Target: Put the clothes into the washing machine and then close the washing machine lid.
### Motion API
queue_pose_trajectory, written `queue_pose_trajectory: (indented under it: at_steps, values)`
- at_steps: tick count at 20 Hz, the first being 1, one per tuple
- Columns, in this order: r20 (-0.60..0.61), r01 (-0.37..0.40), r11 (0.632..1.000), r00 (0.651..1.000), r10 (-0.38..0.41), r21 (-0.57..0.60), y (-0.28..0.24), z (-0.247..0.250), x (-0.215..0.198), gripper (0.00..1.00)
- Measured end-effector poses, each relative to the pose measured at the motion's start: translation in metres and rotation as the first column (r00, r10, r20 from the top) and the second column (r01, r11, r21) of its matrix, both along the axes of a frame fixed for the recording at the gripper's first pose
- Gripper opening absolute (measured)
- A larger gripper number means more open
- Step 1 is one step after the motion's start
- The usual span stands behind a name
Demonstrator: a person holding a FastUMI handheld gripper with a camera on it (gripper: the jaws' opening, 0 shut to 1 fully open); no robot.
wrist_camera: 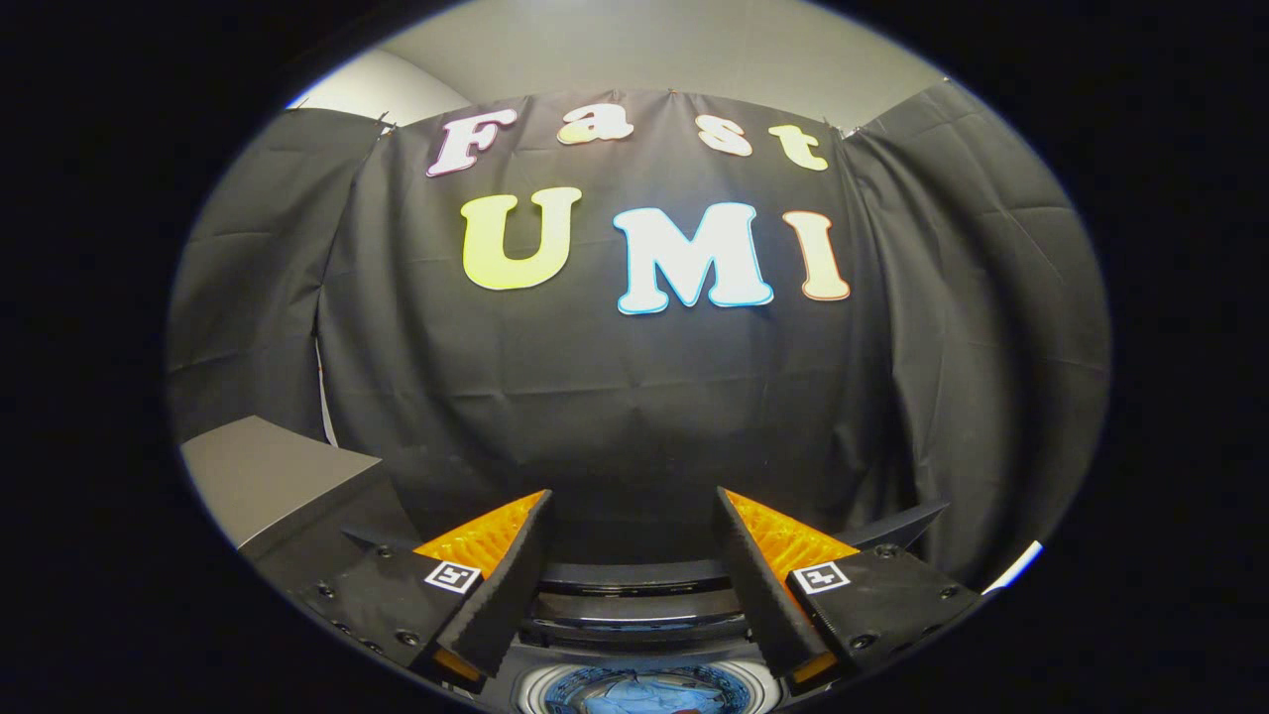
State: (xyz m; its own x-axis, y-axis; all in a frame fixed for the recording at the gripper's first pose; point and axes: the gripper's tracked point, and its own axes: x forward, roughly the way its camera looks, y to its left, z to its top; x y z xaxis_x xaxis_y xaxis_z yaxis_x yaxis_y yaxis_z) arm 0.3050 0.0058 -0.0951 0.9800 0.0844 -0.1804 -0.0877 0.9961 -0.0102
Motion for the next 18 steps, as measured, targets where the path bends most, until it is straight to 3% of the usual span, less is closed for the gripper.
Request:
queue_pose_trajectory:
  at_steps: [18]
  values:
    - [-0.009,-0.005,1.0,1.0,0.004,-0.007,-0.007,-0.028,-0.077,0.98]
